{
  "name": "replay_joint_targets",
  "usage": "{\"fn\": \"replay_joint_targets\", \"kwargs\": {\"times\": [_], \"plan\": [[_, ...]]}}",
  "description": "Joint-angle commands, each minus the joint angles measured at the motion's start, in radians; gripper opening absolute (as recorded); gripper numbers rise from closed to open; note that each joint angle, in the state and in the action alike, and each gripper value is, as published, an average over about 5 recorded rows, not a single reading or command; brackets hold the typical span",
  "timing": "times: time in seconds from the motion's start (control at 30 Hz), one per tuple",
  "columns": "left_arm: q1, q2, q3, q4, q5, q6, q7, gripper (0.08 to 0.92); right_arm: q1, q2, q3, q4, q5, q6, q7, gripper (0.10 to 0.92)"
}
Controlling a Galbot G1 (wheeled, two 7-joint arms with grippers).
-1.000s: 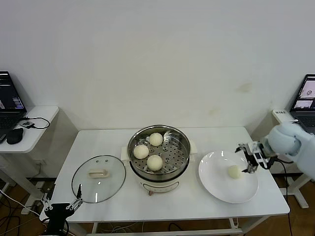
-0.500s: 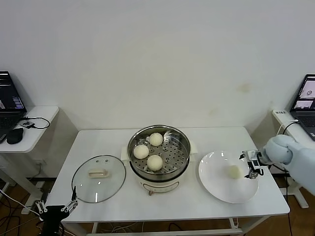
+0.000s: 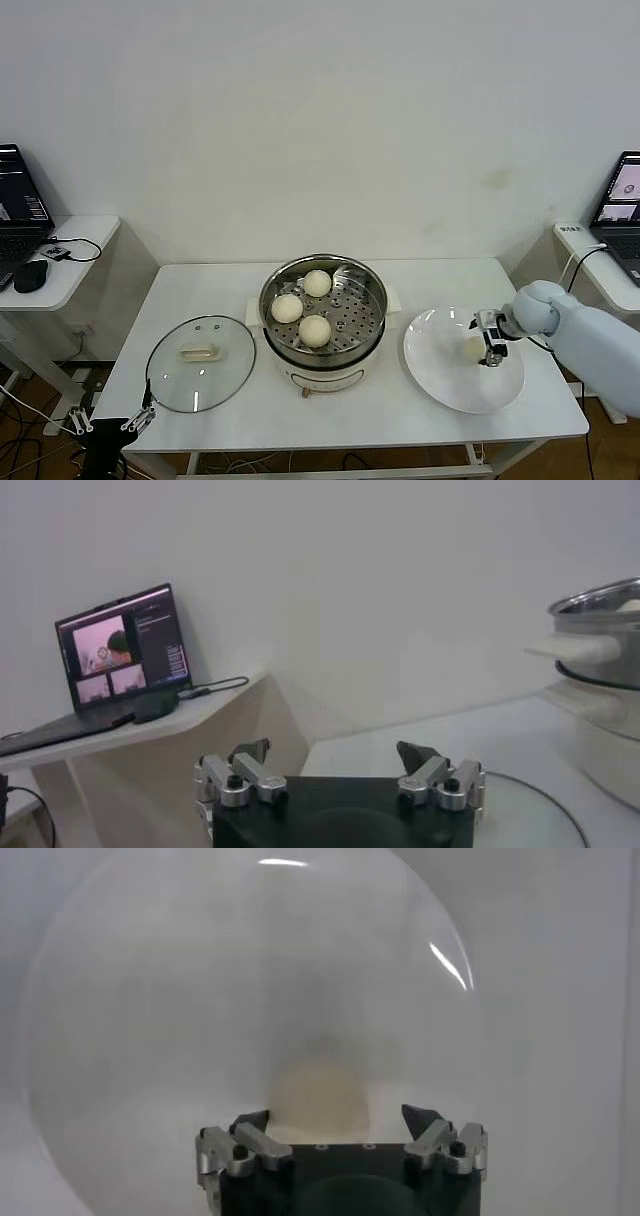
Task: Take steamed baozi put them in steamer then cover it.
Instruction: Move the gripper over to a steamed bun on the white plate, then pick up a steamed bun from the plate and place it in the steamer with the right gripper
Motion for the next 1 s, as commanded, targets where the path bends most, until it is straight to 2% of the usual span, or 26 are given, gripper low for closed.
{"fn": "replay_joint_targets", "kwargs": {"times": [0.03, 0.37, 1.0], "plan": [[-0.001, 0.000, -0.002, 0.004, -0.002, -0.001, 0.000, 0.823, -0.011, 0.045, 0.010, -0.043, -0.019, -0.002, -0.003, 0.774], [-0.003, -0.002, 0.001, 0.008, -0.002, -0.002, 0.000, 0.823, -0.003, 0.017, 0.013, -0.027, -0.019, 0.000, -0.023, 0.660], [-0.004, -0.003, 0.007, 0.006, -0.002, -0.008, -0.002, 0.823, 0.135, -0.085, -0.088, 0.095, 0.055, -0.021, -0.063, 0.565]]}}
